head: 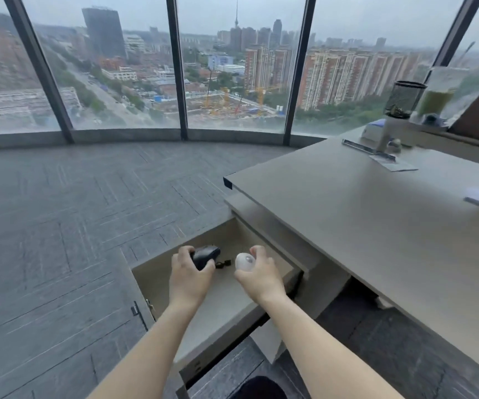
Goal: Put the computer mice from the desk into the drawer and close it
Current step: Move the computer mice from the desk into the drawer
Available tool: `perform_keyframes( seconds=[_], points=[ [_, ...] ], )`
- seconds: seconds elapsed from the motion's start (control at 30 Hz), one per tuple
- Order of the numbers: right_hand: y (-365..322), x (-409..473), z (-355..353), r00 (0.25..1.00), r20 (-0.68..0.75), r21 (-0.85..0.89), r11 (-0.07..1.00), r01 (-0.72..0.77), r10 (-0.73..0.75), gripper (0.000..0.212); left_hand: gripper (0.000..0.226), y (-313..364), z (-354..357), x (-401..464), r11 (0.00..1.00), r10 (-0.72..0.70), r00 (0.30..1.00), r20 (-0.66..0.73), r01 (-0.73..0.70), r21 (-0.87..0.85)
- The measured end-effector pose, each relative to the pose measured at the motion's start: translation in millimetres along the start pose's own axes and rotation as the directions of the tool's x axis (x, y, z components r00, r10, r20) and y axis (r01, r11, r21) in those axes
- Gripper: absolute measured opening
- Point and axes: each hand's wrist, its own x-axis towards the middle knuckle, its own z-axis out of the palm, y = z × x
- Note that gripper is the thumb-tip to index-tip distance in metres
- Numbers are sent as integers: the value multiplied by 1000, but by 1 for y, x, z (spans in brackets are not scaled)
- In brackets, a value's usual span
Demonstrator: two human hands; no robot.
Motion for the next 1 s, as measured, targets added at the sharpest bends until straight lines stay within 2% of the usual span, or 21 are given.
perform_keyframes(
  seconds=[0.1, 0.23, 0.3, 0.43, 0.53, 0.6, 0.67, 0.8, 0.87, 1.0],
  points=[
    [6, 32, 28, 999, 39, -229, 973, -24, 34, 65, 51, -38, 20, 12, 987, -110, 992, 57, 103, 126],
    [19, 66, 57, 988, 105, -536, 843, -42, 116, 66, 52, -60, 42, 25, 921, -296, 949, 110, 253, 297],
    [25, 77, 68, 977, 132, -594, 803, -56, 166, 67, 53, -66, 49, 31, 870, -357, 923, 141, 274, 410],
    [39, 89, 85, 959, 160, -649, 757, -76, 234, 64, 63, -76, 61, 37, 811, -377, 910, 170, 236, 535],
    [45, 89, 89, 941, 181, -679, 728, -90, 285, 70, 72, -78, 63, 38, 803, -396, 901, 178, 245, 544],
    [41, 85, 85, 957, 164, -655, 752, -75, 238, 66, 69, -75, 58, 40, 832, -390, 909, 149, 278, 480],
    [32, 77, 72, 985, 126, -561, 827, -30, 122, 56, 57, -65, 51, 44, 896, -329, 937, 115, 272, 351],
    [13, 46, 11, 988, -63, -286, 951, 117, -140, 40, 36, -10, 44, 45, 994, -72, 993, 89, 64, 92],
    [9, 21, -30, 951, -213, -203, 963, 180, -223, 34, 31, 33, 51, 35, 998, 65, 992, 106, -66, 4],
    [24, -33, -126, 811, -508, -150, 957, 249, -291, 27, 24, 127, 87, -12, 949, 294, 934, 205, -260, -177]
  ],
)
